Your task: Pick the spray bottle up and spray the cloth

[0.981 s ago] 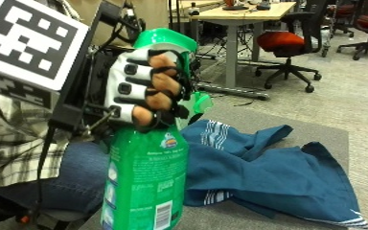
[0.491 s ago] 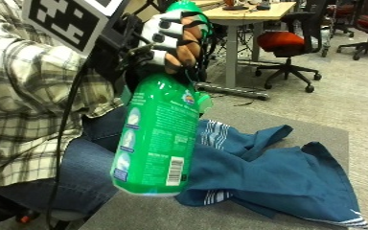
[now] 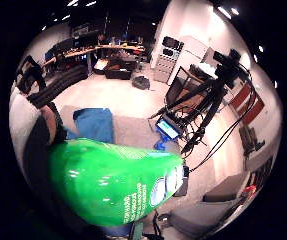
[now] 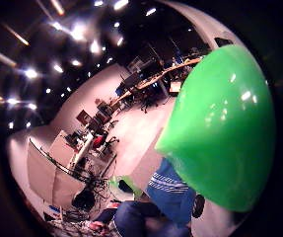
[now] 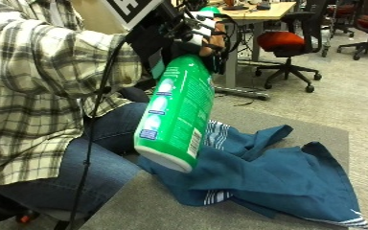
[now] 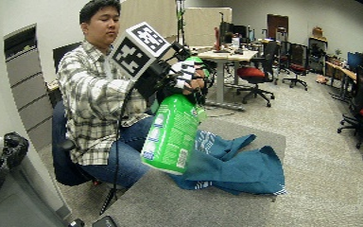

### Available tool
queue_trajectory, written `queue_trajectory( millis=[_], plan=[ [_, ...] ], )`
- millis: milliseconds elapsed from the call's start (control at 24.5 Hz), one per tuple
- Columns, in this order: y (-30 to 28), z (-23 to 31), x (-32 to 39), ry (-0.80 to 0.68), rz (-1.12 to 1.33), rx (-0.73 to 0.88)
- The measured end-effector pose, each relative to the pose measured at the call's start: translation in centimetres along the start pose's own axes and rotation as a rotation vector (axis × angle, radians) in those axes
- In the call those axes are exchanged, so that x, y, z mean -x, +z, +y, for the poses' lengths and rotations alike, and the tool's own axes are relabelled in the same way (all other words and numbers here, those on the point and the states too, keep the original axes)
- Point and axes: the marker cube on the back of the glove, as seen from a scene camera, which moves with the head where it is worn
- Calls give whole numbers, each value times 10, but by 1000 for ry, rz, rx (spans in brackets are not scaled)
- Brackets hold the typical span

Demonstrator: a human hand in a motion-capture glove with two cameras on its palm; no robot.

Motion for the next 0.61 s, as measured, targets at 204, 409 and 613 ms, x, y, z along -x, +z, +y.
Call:
queue_trajectory(
  millis=[204,409,613],
  plan=[
    [18,-1,18,-63,64,82],
    [39,6,34,-142,122,168],
    [59,19,57,-278,166,243]
  ],
)
